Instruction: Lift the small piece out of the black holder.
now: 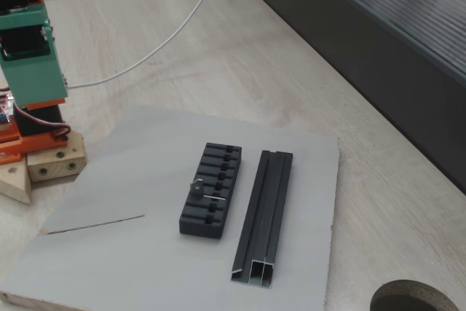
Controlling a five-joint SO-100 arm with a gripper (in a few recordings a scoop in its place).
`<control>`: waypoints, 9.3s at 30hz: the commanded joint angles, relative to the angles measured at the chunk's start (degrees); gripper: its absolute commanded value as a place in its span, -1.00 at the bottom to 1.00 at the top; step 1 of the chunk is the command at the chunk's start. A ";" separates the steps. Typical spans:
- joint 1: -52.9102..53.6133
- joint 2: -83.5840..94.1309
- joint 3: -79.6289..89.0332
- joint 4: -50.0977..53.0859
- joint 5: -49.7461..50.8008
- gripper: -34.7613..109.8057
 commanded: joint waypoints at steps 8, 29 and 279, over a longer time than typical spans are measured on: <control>0.62 3.69 -0.09 1.49 1.49 -0.38; -0.09 3.60 -0.09 1.14 1.67 -0.38; -36.83 -43.15 -0.26 -46.67 60.29 -0.04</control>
